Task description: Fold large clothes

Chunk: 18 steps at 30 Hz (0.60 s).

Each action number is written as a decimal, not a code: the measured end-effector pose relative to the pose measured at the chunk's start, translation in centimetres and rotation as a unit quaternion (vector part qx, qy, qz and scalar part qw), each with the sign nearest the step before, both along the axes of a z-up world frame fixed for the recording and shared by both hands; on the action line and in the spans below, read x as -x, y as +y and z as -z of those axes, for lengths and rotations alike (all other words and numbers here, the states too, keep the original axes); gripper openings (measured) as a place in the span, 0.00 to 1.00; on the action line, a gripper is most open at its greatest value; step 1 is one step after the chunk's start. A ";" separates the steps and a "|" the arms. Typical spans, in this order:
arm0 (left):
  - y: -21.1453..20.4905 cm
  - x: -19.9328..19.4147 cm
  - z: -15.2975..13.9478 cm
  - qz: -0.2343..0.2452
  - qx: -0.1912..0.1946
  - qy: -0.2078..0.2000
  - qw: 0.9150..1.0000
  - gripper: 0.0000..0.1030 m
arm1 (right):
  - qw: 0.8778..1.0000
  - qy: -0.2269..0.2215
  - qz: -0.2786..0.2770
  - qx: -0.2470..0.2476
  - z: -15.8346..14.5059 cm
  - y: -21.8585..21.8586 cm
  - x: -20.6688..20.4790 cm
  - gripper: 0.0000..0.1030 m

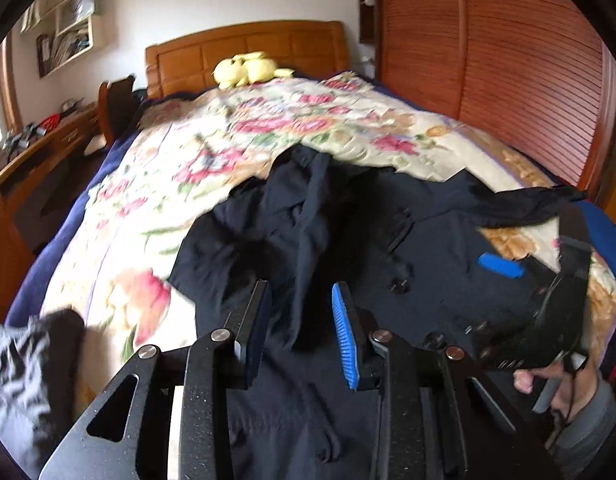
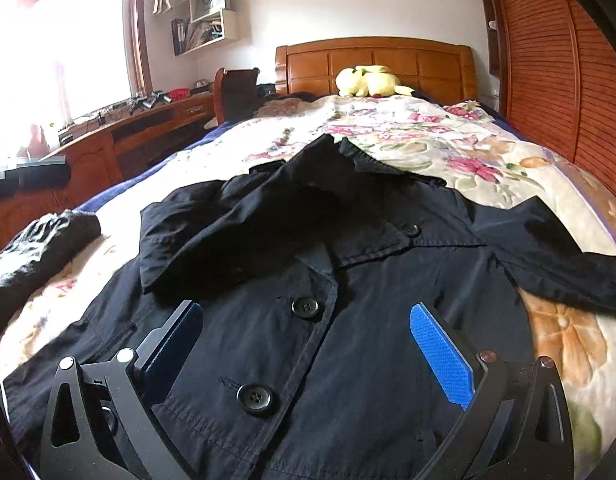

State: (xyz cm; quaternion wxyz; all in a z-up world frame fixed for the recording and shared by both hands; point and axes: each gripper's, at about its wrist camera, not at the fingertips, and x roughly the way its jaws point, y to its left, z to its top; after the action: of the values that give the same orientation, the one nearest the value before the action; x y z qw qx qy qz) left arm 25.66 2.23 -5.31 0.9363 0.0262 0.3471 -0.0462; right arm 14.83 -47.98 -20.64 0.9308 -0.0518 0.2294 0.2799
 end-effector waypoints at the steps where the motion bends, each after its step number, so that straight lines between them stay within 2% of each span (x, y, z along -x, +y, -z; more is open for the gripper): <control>1: 0.4 0.1 0.8 -0.004 0.003 0.003 1.000 0.32 | 1.000 0.002 0.000 0.004 0.2 0.2 -0.1 1.00; 6: 1.8 0.4 4.5 -0.015 0.006 0.000 1.000 0.31 | 1.000 0.010 0.002 0.020 0.9 1.1 -0.8 1.00; 11: 2.6 0.2 8.1 -0.026 0.013 -0.003 1.000 0.31 | 0.999 -0.003 0.006 0.047 1.4 2.2 -0.9 1.00; 15: 3.1 0.0 9.7 -0.032 0.024 0.000 0.999 0.31 | 0.999 0.000 0.009 0.047 1.7 2.4 -1.2 1.00; 18: 3.9 0.5 10.0 -0.043 0.036 -0.013 0.998 0.31 | 0.999 0.005 0.009 0.045 2.0 2.4 -1.7 1.00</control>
State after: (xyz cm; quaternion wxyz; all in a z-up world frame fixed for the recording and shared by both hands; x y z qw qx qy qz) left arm 25.12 6.09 -15.27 0.9421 -0.0216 0.3342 -0.0175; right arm 16.56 -45.63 -22.63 0.9288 -0.0903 0.2472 0.2608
